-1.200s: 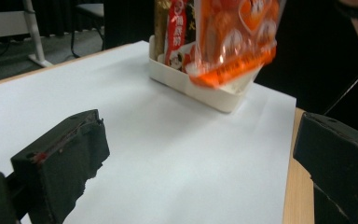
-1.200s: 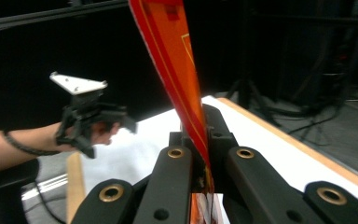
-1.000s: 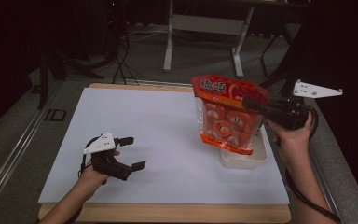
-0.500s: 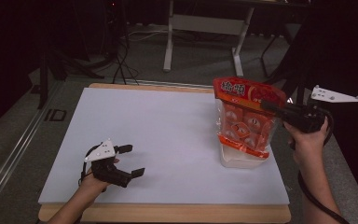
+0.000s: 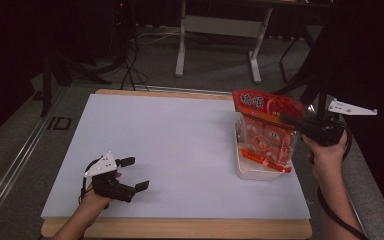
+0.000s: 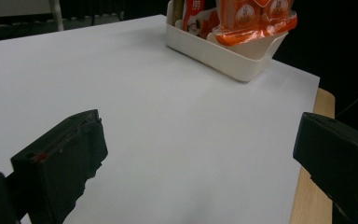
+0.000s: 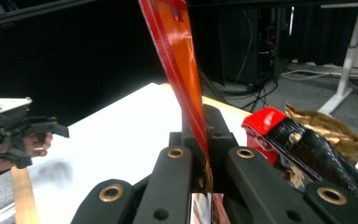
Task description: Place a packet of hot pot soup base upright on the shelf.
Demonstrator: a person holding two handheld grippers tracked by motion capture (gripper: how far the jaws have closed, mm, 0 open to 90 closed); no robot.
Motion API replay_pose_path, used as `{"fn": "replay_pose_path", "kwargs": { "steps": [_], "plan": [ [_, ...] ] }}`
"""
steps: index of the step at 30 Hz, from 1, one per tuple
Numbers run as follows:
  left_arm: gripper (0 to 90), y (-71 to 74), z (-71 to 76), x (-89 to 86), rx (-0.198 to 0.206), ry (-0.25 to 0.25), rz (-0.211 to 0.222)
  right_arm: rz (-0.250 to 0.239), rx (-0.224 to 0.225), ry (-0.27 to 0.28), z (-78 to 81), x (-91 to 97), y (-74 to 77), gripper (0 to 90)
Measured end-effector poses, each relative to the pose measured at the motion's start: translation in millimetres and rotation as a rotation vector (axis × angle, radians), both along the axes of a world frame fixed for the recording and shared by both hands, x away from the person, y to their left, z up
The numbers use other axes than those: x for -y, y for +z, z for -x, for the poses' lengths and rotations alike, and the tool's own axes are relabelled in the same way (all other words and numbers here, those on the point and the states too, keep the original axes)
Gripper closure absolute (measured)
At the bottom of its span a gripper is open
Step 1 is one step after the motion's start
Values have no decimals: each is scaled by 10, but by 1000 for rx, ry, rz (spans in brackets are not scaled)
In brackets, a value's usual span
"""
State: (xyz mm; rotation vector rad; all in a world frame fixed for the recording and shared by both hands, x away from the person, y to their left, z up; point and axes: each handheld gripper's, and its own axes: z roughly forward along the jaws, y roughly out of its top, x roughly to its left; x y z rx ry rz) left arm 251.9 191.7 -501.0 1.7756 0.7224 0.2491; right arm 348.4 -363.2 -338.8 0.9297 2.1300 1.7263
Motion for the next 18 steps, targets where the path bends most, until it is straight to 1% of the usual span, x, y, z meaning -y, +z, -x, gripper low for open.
{"fn": "replay_pose_path", "kwargs": {
  "steps": [4, 5, 8, 10, 14, 16, 18],
  "plan": [
    [15, -16, -8, 16, -4, -4, 0, -14, -8, 0, -49, -8, -109, 900],
    [15, -18, -13, 15, -6, -7, -5, -17, -10, 0, -61, -8, -131, 900],
    [15, -29, -15, 17, -7, -10, -6, -29, -27, -7, -97, -6, -201, 900],
    [16, -31, -14, 15, -7, -10, -7, -23, -32, -15, -102, -13, -245, 900],
    [16, -34, -21, 5, -11, -6, -4, -37, -61, -28, -116, 21, -346, 900],
    [16, -39, -24, 5, -14, -7, -5, -43, -74, -25, -115, 26, -407, 900],
    [15, -45, -25, 11, -15, -8, -5, -52, -79, -28, -108, 19, -458, 900]
  ]
}}
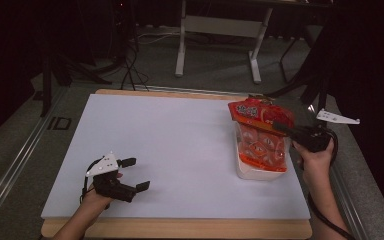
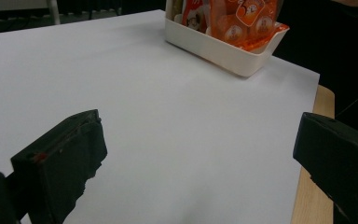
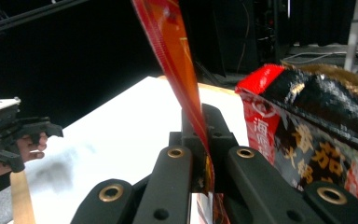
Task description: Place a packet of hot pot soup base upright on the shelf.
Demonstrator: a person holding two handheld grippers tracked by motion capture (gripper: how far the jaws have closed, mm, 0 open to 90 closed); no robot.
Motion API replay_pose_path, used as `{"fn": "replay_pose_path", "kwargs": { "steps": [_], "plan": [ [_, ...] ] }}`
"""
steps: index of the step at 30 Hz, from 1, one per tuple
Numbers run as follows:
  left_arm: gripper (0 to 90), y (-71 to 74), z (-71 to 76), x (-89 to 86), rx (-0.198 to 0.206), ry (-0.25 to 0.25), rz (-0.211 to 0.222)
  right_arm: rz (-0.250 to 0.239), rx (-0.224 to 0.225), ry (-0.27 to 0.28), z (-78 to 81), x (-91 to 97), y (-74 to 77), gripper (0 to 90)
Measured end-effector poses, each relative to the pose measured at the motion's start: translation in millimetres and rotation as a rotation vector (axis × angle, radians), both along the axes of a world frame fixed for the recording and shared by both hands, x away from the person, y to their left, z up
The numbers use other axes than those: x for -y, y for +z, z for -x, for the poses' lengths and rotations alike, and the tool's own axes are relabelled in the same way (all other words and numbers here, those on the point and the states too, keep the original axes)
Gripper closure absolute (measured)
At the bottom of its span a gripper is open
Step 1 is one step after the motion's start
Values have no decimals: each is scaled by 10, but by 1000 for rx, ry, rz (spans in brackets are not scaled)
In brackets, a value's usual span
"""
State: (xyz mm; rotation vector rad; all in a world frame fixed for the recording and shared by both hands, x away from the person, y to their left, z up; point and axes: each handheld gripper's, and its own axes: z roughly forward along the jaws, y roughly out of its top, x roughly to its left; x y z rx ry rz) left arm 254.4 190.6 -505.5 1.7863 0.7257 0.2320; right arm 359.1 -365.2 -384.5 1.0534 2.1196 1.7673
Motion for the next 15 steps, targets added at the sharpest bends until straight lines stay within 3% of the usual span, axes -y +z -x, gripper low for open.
{"fn": "replay_pose_path", "kwargs": {
  "steps": [11, 14, 15],
  "plan": [
    [16, -25, -7, 0, -6, -2, -3, -30, -5, -42, 51, 77, -188, 900],
    [16, -31, -10, 3, -7, -4, -5, 4, -17, -65, 62, 123, -263, 900],
    [16, -32, -10, 6, -7, -5, -6, -7, -18, -63, 67, 145, -294, 900]
  ]
}}
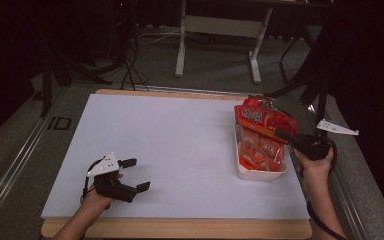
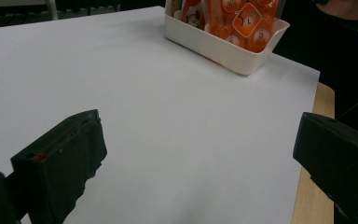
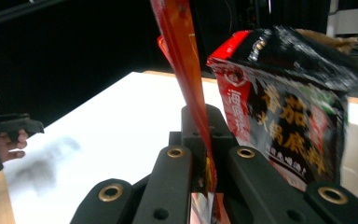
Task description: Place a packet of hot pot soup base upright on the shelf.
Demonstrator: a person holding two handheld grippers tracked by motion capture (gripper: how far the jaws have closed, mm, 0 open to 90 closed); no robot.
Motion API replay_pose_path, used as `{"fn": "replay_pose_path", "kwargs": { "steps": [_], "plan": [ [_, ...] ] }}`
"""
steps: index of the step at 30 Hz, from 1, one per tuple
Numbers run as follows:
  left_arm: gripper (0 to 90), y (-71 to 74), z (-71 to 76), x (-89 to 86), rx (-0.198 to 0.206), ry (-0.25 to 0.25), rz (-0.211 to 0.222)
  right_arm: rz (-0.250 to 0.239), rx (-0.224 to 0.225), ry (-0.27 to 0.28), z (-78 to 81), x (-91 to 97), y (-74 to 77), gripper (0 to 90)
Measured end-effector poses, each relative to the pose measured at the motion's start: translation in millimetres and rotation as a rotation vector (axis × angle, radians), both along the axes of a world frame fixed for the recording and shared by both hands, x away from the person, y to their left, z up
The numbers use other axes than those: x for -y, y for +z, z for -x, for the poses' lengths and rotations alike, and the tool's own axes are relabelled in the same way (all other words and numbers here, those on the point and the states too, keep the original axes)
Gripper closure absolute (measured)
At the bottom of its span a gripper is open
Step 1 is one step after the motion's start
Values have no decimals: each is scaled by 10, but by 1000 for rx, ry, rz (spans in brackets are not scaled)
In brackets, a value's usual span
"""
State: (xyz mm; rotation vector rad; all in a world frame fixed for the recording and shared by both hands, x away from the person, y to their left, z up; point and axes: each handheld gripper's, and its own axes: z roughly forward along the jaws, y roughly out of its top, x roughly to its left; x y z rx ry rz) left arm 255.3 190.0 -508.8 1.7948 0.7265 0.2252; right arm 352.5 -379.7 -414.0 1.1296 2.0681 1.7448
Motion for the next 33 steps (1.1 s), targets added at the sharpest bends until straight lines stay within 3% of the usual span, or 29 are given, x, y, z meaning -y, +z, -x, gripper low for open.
{"fn": "replay_pose_path", "kwargs": {
  "steps": [15, 25, 31, 33],
  "plan": [
    [15, -9, 6, -10, -4, 2, 8, -47, -4, -9, 68, 160, -150, 895],
    [16, -15, -6, 11, -12, -8, 15, 33, -6, -44, 34, 111, -44, 810],
    [16, -16, -5, 17, -10, -10, 15, 32, 3, -50, 55, 49, 82, 759],
    [16, -20, -11, 18, -13, -10, 15, 29, 27, -53, 84, -12, 234, 638]
  ]
}}
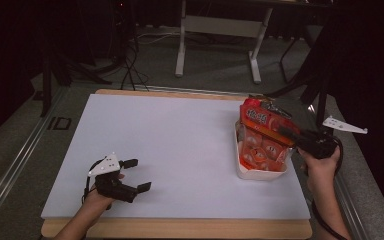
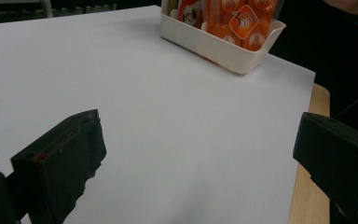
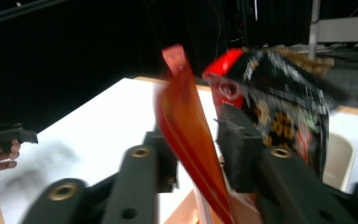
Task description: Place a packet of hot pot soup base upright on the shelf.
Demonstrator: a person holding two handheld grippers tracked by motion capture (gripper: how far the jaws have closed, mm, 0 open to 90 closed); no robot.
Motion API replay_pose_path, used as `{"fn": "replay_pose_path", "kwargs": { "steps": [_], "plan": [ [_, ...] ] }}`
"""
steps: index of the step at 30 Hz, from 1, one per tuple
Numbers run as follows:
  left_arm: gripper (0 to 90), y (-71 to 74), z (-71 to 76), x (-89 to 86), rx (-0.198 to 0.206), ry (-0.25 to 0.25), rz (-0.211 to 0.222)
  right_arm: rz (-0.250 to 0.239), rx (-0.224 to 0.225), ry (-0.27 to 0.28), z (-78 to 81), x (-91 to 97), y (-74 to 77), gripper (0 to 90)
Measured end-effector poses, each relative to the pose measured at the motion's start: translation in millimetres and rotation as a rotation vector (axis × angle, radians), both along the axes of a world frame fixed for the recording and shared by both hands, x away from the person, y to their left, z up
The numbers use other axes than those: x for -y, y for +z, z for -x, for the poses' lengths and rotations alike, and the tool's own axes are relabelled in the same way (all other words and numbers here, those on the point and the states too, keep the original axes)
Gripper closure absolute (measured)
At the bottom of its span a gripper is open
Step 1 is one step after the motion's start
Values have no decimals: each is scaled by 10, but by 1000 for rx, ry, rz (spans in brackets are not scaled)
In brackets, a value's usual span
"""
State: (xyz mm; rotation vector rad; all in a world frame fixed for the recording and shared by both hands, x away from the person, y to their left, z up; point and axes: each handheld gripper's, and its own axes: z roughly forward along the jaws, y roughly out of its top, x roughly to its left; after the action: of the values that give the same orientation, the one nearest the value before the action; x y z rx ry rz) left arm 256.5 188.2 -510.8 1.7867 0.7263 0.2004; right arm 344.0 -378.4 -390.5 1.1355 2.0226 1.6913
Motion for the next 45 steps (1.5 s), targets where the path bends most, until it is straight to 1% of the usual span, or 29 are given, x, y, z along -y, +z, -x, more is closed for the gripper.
{"fn": "replay_pose_path", "kwargs": {
  "steps": [3, 5, 8, 11, 12, 14, 17, 21, 24, 27, 28, 29, 30, 32, 33, 35, 36, 37, 39, 40, 41, 42, 45],
  "plan": [
    [16, 0, 2, 1, 2, -1, 0, 5, 33, 0, 35, -52, 152, 576],
    [15, 0, 4, 2, 5, -1, -1, 14, 65, -1, 68, -85, 251, 546],
    [15, 1, 6, 2, 8, -4, -1, 5, 108, 22, 121, -135, 374, 483],
    [16, 0, 5, 8, 6, -7, 0, 10, 115, 22, 134, -152, 401, 459],
    [16, 0, 5, 10, 6, -9, -1, 17, 140, 30, 177, -220, 480, 423],
    [15, 0, 10, 16, 8, -10, -6, 27, 153, 37, 208, -280, 526, 387],
    [15, 1, 13, 18, 11, -13, -9, 33, 164, 57, 245, -370, 565, 340],
    [15, -1, 13, 22, 8, -16, 0, 31, 167, 80, 287, -487, 582, 270],
    [15, -17, 12, 36, -1, -22, 4, 32, 163, 102, 310, -579, 581, 203],
    [16, -26, 20, 53, 2, -28, -12, 34, 156, 135, 330, -672, 551, 152],
    [16, -26, 20, 53, 2, -28, -12, 34, 156, 135, 330, -672, 551, 152],
    [16, -27, 22, 58, 2, -29, -14, 36, 152, 149, 334, -705, 533, 139],
    [16, -28, 22, 59, 1, -30, -11, 38, 145, 165, 343, -757, 498, 138],
    [16, -29, 24, 61, 3, -31, -14, 30, 137, 185, 350, -802, 461, 136],
    [15, -29, 25, 64, 2, -34, -13, 38, 134, 201, 356, -830, 439, 127],
    [16, -36, 28, 72, 2, -35, -18, 46, 133, 207, 366, -859, 416, 129],
    [15, -37, 27, 74, 1, -37, -17, 60, 127, 232, 386, -928, 355, 130],
    [15, -37, 28, 76, 1, -36, -17, 71, 131, 232, 397, -955, 329, 130],
    [15, -36, 30, 77, 3, -38, -17, 62, 132, 249, 414, -1000, 268, 128],
    [15, -36, 30, 77, 3, -38, -17, 62, 132, 249, 414, -1000, 268, 128],
    [15, -35, 31, 77, 4, -38, -19, 70, 125, 250, 423, -1023, 236, 127],
    [15, -35, 31, 77, 3, -39, -18, 87, 128, 253, 441, -1064, 170, 128],
    [15, -37, 35, 82, 2, -43, -21, 110, 120, 258, 466, -1128, 68, 128]
  ]
}}
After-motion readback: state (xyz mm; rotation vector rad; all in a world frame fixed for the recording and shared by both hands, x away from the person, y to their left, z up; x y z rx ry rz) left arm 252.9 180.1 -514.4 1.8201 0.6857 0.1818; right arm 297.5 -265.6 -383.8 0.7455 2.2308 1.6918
